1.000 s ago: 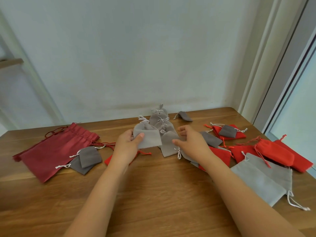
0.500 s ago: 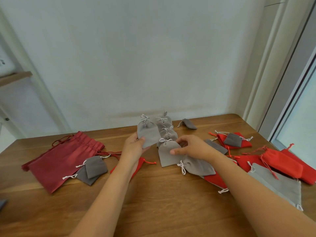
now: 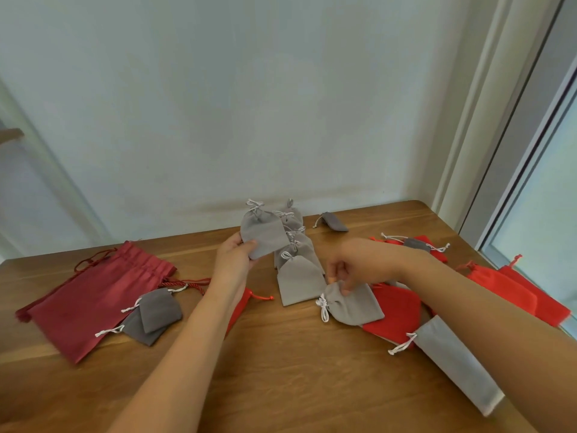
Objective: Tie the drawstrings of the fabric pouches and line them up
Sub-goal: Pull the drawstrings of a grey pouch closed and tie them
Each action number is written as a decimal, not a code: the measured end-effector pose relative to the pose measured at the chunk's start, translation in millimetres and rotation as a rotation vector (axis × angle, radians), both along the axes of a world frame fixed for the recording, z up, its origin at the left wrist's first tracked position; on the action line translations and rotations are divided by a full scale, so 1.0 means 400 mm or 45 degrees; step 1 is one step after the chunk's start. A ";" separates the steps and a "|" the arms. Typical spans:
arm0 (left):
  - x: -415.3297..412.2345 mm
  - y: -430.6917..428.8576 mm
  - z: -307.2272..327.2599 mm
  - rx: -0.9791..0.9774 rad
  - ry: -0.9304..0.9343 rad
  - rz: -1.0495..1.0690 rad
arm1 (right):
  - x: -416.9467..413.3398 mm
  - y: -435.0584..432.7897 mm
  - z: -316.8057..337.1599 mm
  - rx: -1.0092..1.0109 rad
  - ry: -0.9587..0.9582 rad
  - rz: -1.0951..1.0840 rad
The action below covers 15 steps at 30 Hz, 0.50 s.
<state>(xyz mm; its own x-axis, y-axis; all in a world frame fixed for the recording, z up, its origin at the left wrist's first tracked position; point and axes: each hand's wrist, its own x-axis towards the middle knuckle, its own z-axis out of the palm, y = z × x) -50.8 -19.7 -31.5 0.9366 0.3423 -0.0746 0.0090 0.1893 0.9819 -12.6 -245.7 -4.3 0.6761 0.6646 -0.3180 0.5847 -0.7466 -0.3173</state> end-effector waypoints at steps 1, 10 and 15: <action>0.009 0.009 0.004 -0.021 0.014 0.009 | 0.003 -0.001 0.010 0.021 0.023 0.005; 0.128 0.103 0.000 0.057 0.327 0.019 | -0.003 0.034 0.002 -0.118 0.201 0.193; 0.196 0.143 -0.034 0.190 0.441 0.052 | 0.026 0.032 0.065 0.432 0.497 0.008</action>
<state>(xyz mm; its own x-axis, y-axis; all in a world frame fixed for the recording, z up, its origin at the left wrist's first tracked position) 27.8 37.5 -45.2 0.8500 0.4099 -0.3308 0.3405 0.0515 0.9388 -2.2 -232.8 21.5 0.5455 0.7779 -0.3120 0.3786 -0.5608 -0.7363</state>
